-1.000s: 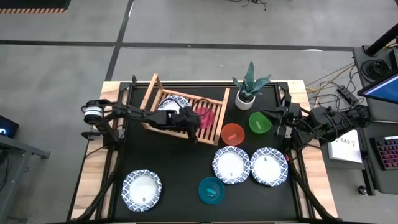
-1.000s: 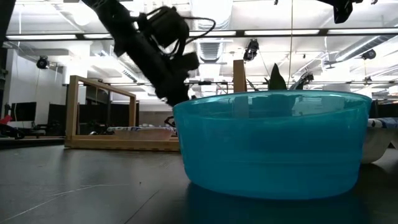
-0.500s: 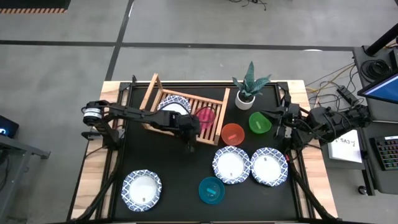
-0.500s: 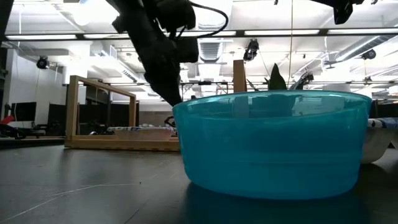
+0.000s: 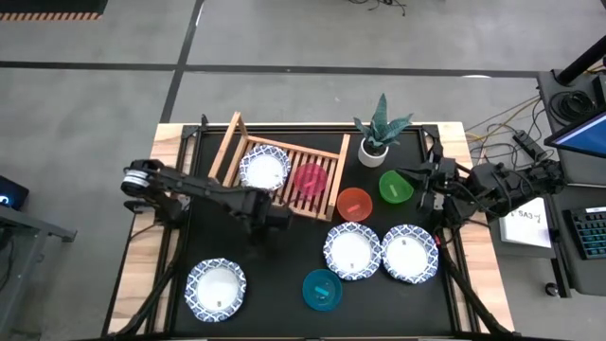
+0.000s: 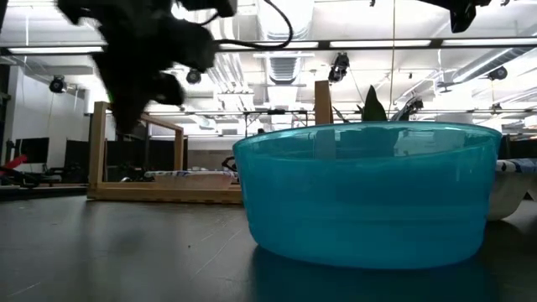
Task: Place and stack bowls onto a shelf
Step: Stack the white patterned bowl on the white patterned bowl on the shelf
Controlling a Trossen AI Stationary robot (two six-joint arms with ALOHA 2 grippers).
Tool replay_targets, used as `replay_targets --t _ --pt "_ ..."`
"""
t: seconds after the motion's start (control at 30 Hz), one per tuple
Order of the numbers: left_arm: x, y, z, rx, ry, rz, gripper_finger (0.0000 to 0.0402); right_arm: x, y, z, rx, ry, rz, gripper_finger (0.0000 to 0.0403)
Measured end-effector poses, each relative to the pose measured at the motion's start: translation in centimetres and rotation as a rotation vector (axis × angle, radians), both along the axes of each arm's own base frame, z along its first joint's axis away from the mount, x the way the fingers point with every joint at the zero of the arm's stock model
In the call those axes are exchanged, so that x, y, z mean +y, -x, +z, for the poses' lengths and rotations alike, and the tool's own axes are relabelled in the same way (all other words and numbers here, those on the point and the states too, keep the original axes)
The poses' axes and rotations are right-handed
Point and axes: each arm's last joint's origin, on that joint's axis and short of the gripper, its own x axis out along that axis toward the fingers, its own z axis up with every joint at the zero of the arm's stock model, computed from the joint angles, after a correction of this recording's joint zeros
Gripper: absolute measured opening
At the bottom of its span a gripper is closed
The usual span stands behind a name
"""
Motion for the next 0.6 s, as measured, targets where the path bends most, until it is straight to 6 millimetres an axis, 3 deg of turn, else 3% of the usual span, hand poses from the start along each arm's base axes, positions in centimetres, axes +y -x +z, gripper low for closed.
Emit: replay_targets --t 0.2,0.37,0.6 --pt "-2.6 1.3 -0.3 0.063 -0.024 -0.053 0.0093 0.0 -0.1 -0.3 0.008 -0.006 0.0 0.0009" --pt "-4.7 3.3 -2.0 0.13 -0.061 -0.147 0.0147 0.0 -0.1 -0.3 0.005 -0.014 0.0 0.0009" --pt "-6.4 6.1 -4.3 0.237 -0.105 -0.17 0.0164 0.0 -0.1 -0.3 0.005 -0.014 0.0 0.0009"
